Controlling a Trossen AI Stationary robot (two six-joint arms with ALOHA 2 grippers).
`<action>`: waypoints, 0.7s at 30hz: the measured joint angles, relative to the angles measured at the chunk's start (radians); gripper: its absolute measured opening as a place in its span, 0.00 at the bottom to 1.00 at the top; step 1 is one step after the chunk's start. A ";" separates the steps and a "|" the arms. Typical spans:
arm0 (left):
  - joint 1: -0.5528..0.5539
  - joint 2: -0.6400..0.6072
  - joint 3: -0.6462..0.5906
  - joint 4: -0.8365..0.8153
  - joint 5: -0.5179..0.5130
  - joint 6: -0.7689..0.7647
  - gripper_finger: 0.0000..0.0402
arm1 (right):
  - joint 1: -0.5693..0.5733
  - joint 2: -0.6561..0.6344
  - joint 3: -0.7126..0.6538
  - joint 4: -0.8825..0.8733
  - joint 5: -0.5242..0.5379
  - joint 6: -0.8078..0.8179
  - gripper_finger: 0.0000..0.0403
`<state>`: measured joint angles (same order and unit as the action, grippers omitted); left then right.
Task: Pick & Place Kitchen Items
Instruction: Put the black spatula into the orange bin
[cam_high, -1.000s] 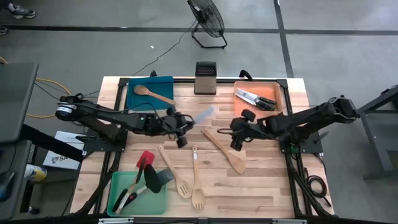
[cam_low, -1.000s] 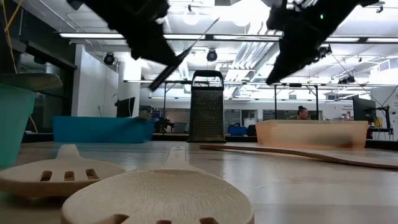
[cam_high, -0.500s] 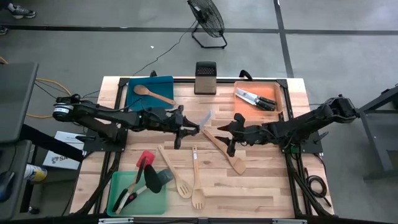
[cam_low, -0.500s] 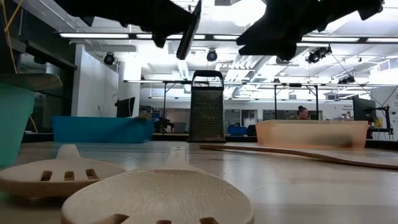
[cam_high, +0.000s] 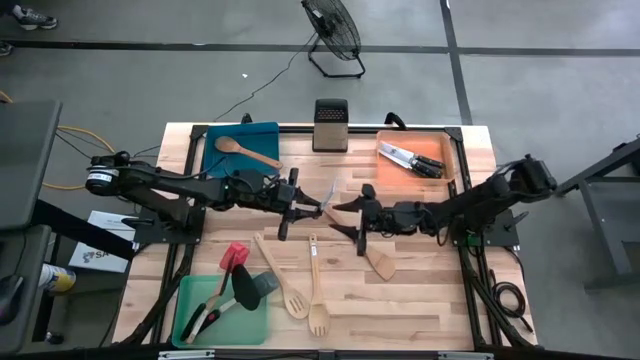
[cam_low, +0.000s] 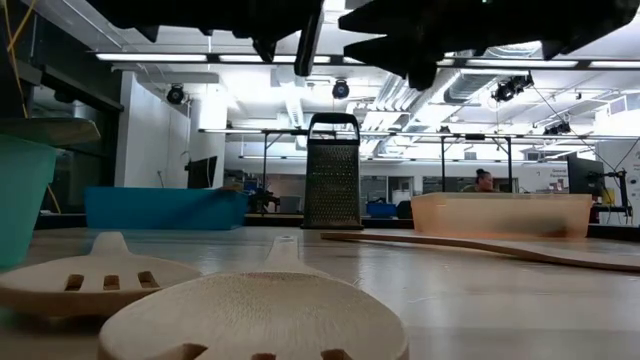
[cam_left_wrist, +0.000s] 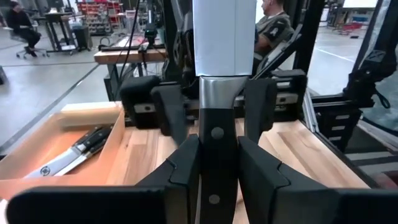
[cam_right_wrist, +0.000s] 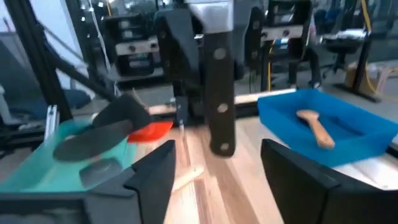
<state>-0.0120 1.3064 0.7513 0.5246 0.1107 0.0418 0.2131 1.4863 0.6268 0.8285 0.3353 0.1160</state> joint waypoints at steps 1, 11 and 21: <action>0.000 0.000 0.000 0.002 0.012 0.003 0.19 | -0.001 0.009 0.000 0.022 0.001 -0.010 0.60; 0.000 0.000 0.000 0.008 0.016 0.016 0.19 | -0.038 0.165 0.078 0.152 -0.027 -0.022 0.74; 0.000 0.000 0.000 0.008 0.035 0.015 0.19 | -0.068 0.227 0.154 0.172 -0.079 -0.035 0.73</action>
<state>-0.0120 1.3064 0.7513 0.5323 0.1460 0.0566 0.1450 1.7130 0.7803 1.0010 0.2564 0.0811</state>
